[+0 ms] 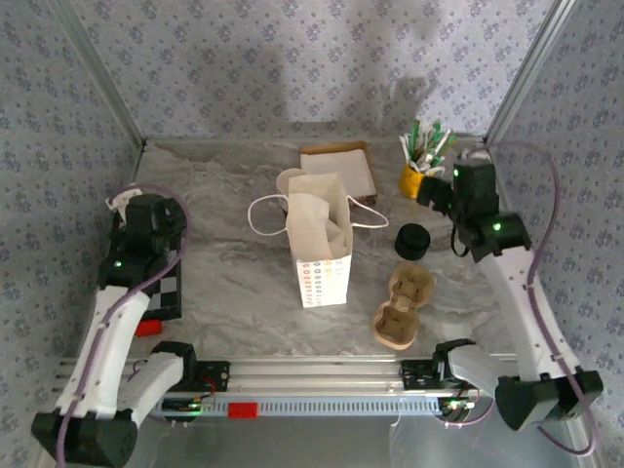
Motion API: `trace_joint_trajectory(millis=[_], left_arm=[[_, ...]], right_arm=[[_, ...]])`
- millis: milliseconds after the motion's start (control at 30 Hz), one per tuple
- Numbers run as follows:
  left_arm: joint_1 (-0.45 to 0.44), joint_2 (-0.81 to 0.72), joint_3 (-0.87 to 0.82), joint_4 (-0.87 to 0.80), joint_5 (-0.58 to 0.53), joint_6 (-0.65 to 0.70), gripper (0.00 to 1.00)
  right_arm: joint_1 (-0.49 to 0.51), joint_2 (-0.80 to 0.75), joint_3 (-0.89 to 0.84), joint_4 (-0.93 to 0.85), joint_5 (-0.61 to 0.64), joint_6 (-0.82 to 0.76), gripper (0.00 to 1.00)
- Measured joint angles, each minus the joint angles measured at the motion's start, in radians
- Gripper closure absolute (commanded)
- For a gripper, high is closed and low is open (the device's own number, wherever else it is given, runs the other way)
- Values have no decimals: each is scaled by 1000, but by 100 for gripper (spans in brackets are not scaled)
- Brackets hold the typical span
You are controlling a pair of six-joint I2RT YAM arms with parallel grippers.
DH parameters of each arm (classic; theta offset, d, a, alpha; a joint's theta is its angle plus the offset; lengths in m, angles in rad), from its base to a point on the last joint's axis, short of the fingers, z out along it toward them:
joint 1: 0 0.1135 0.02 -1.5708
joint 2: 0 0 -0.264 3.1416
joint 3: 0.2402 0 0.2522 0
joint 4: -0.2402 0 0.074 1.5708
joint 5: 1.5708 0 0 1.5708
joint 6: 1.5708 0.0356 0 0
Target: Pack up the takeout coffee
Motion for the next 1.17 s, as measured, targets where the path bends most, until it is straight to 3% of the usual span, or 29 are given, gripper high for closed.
trace_joint_trajectory(millis=[100, 267, 467, 600, 667, 833, 1167], left_arm=[[46, 91, -211, 222, 6, 113, 0], [47, 257, -461, 633, 106, 275, 0], [56, 443, -523, 1033, 216, 372, 0], [76, 530, -533, 1267, 323, 414, 0], [78, 603, -532, 1350, 357, 427, 0], [99, 639, -505, 1339, 373, 420, 0], [105, 639, -494, 1342, 370, 411, 0]], right_arm=[[-103, 46, -297, 253, 78, -45, 0], [-227, 175, -624, 639, 38, -100, 0], [-265, 303, -723, 1067, -197, -178, 0], [-214, 420, -779, 1395, -283, -236, 1], [-182, 444, -780, 1423, -277, -240, 0], [-133, 448, -771, 1478, -201, -277, 0], [-146, 448, -758, 1474, -216, -293, 0]])
